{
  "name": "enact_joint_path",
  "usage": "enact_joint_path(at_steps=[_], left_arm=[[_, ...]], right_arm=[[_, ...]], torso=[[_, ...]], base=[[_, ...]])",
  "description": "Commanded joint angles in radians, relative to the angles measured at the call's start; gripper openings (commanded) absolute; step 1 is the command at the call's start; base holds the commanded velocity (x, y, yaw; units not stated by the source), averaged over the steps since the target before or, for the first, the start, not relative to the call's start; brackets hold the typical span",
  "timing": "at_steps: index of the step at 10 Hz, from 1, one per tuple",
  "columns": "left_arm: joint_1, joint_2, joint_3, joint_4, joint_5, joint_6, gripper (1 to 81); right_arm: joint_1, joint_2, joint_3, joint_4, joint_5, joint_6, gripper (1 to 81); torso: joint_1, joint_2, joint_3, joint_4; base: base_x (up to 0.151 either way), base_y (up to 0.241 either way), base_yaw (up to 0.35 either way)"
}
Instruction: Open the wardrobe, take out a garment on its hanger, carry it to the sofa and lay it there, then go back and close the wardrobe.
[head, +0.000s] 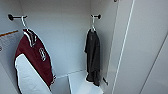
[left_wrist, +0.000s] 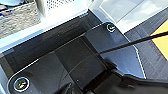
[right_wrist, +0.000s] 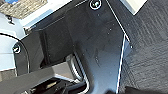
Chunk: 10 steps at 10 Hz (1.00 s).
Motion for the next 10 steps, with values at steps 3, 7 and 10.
enact_joint_path(at_steps=[3, 7, 10], left_arm=[[-0.171, -0.117, 0.284, 0.011, 0.124, 0.005, 81.1], [-0.296, -0.312, 0.646, -0.007, 0.159, -0.006, 81.1], [-0.384, -0.344, 0.724, -0.006, 0.216, -0.009, 81.1]], right_arm=[[0.059, 0.002, 0.005, -0.003, -0.054, 0.001, 81.1], [0.062, 0.003, 0.005, -0.002, -0.053, 0.001, 81.1], [0.062, 0.003, 0.005, -0.002, -0.053, 0.001, 81.1]], torso=[[0.001, 0.0, -0.008, 0.0], [0.001, 0.0, -0.007, 0.0], [0.001, 0.0, -0.007, 0.0]], base=[[0.0, 0.0, 0.0], [0.0, 0.0, 0.0], [0.0, 0.0, 0.0]])
